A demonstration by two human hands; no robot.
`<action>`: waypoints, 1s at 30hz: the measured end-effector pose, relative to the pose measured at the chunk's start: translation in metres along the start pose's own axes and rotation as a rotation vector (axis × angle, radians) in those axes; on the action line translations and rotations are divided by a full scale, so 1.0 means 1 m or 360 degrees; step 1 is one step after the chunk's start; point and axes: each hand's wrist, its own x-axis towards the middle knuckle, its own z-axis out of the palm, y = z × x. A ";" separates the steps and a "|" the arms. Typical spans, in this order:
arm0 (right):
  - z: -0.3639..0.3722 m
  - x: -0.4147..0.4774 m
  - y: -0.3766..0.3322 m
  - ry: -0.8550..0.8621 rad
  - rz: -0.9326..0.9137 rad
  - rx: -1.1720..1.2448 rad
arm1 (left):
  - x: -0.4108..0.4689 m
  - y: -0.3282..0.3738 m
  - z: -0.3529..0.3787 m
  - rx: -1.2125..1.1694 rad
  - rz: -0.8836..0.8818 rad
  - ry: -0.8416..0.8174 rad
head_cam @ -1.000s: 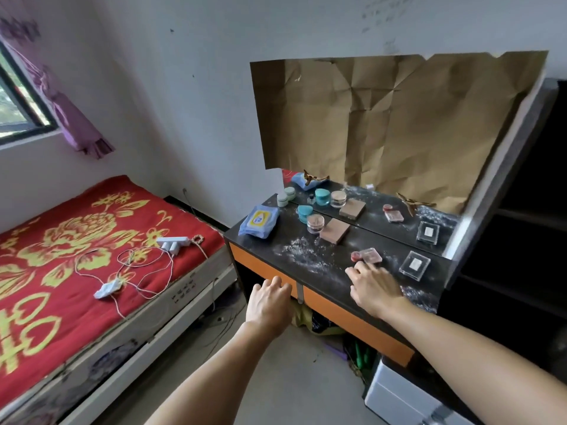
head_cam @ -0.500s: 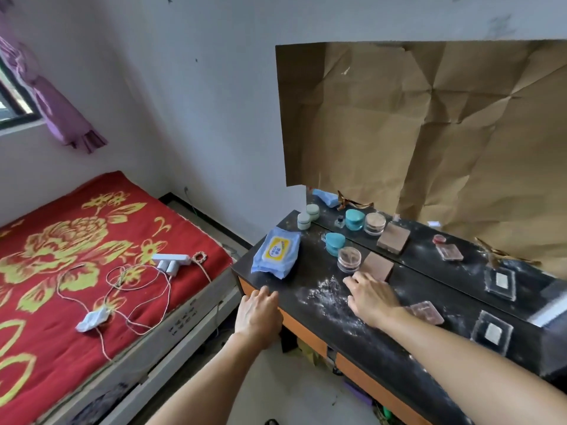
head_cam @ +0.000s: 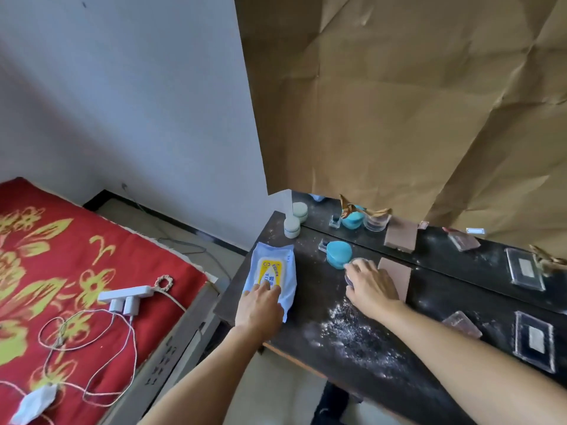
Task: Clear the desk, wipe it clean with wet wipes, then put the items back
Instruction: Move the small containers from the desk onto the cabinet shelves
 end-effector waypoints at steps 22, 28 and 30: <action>0.053 0.163 -0.039 -0.0162 0.0326 -0.0119 | 0.254 -0.018 0.014 0.0016 0.0338 -0.0180; 0.057 0.147 -0.047 0.0163 0.0291 -0.0022 | 0.262 -0.021 0.023 0.0114 0.0528 -0.0298; 0.049 0.139 -0.052 0.0309 0.0305 0.0026 | 0.260 -0.023 0.019 0.0186 0.0622 -0.0353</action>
